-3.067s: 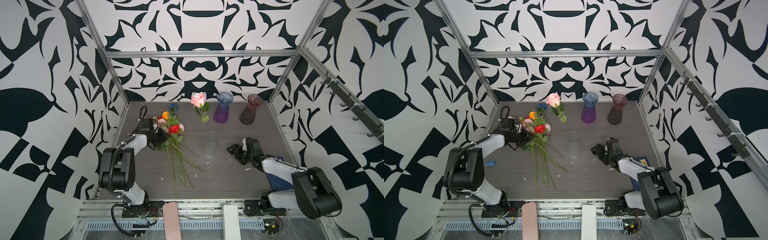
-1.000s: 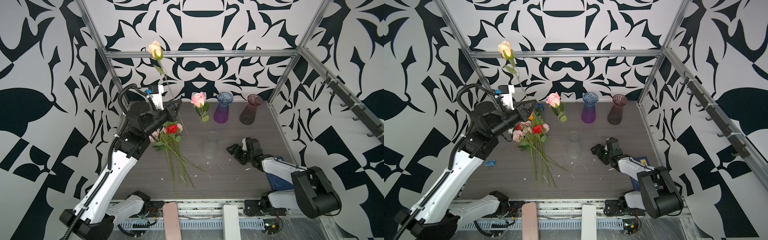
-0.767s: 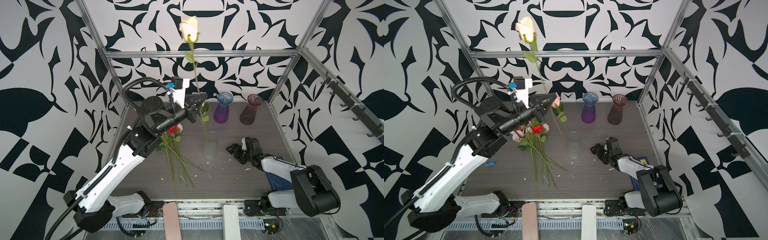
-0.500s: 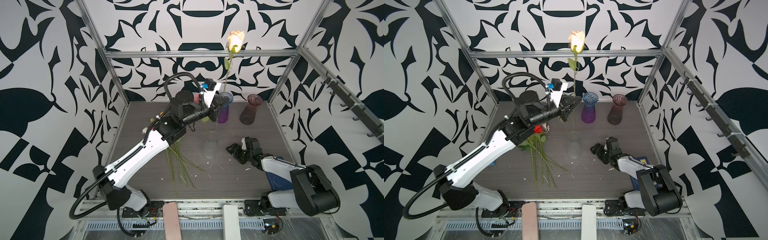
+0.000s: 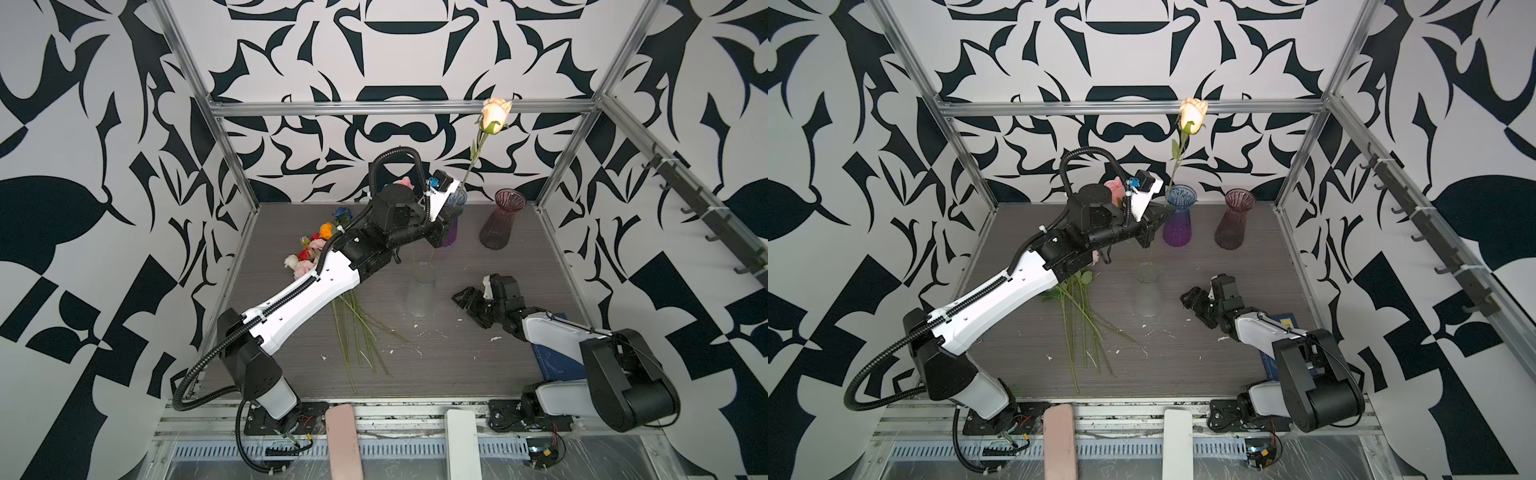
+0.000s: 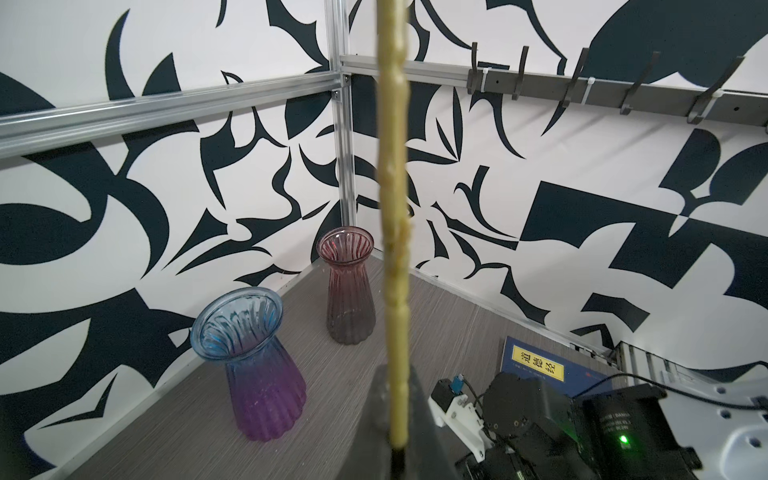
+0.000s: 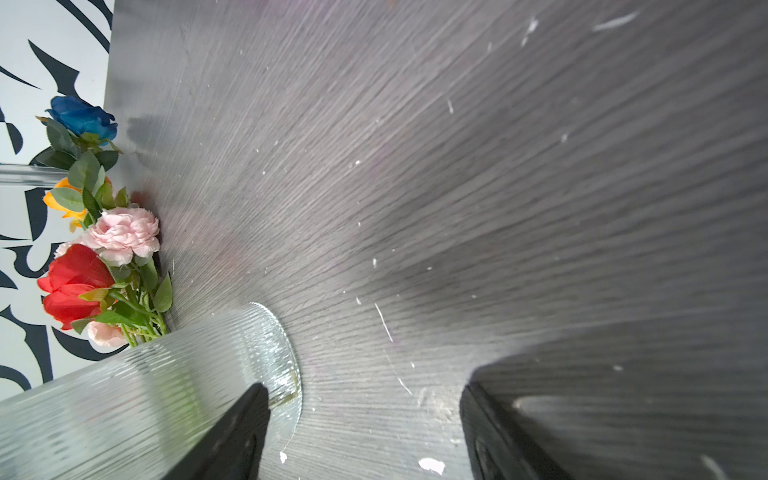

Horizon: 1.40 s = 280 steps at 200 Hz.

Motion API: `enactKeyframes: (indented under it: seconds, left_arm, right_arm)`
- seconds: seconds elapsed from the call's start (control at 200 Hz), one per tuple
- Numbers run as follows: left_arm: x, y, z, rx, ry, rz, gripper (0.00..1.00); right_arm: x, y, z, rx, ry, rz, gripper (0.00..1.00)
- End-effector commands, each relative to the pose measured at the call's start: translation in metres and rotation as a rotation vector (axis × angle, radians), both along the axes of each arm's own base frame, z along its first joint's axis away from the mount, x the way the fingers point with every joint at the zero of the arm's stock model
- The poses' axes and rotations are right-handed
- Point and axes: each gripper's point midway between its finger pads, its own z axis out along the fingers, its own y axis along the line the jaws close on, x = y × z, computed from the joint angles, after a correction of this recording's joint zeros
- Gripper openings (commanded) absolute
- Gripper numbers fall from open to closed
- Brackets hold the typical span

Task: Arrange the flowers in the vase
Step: 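Carry the cream rose upright over the clear vase with the left gripper, then lower the cream rose stem into the clear vase and open the left gripper, then move the left gripper back to the remaining roses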

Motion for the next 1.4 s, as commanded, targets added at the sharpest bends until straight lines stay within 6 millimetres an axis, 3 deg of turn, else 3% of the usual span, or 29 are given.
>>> enactKeyframes:
  seconds: [0.0, 0.1, 0.215, 0.475, 0.65, 0.765, 0.87, 0.885, 0.93, 1.005, 1.075, 1.295, 1.395]
  left_arm:
    - [-0.006, 0.007, 0.011, -0.014, -0.01, 0.01, 0.17]
    - [-0.006, 0.013, 0.009, -0.011, 0.004, 0.032, 0.51]
    - [-0.009, 0.022, 0.014, -0.019, -0.005, 0.053, 0.63]
    - [-0.019, 0.042, 0.042, -0.084, -0.003, 0.09, 0.65]
    - [-0.039, 0.053, 0.072, -0.163, 0.004, 0.065, 0.65]
    - [-0.055, 0.062, 0.08, -0.176, 0.002, 0.061, 0.65]
    - [-0.071, 0.08, 0.082, -0.224, 0.076, 0.06, 0.64]
    - [-0.079, 0.09, 0.09, -0.25, 0.076, 0.057, 0.64]
    - [-0.09, 0.104, 0.089, -0.283, 0.113, 0.059, 0.63]
    - [-0.103, 0.129, 0.075, -0.332, 0.186, 0.09, 0.62]
    - [-0.111, 0.155, 0.05, -0.379, 0.285, 0.148, 0.57]
    - [-0.127, 0.226, -0.065, -0.354, 0.606, 0.426, 0.52]
    - [-0.134, 0.249, -0.109, -0.296, 0.695, 0.536, 0.43]
  right_arm:
    - [-0.012, -0.003, -0.016, -0.024, 0.078, 0.009, 0.77]
    - [-0.012, -0.003, -0.016, -0.024, 0.078, 0.009, 0.77]
    - [-0.012, -0.003, -0.016, -0.025, 0.078, 0.008, 0.77]
    - [-0.013, -0.004, -0.016, -0.029, 0.08, 0.007, 0.76]
    - [-0.014, -0.004, -0.015, -0.031, 0.078, 0.008, 0.76]
    - [-0.014, -0.005, -0.014, -0.033, 0.077, 0.008, 0.76]
    - [-0.016, -0.004, -0.014, -0.032, 0.08, 0.012, 0.76]
    - [-0.015, -0.004, -0.014, -0.031, 0.077, 0.013, 0.76]
    - [-0.016, -0.004, -0.013, -0.029, 0.073, 0.013, 0.76]
    - [-0.017, -0.004, -0.012, -0.024, 0.065, 0.015, 0.77]
    - [-0.02, -0.003, -0.009, -0.015, 0.055, 0.016, 0.76]
    - [-0.044, -0.007, -0.007, -0.033, 0.04, 0.008, 0.76]
    - [-0.054, -0.006, -0.008, -0.042, 0.046, 0.012, 0.76]
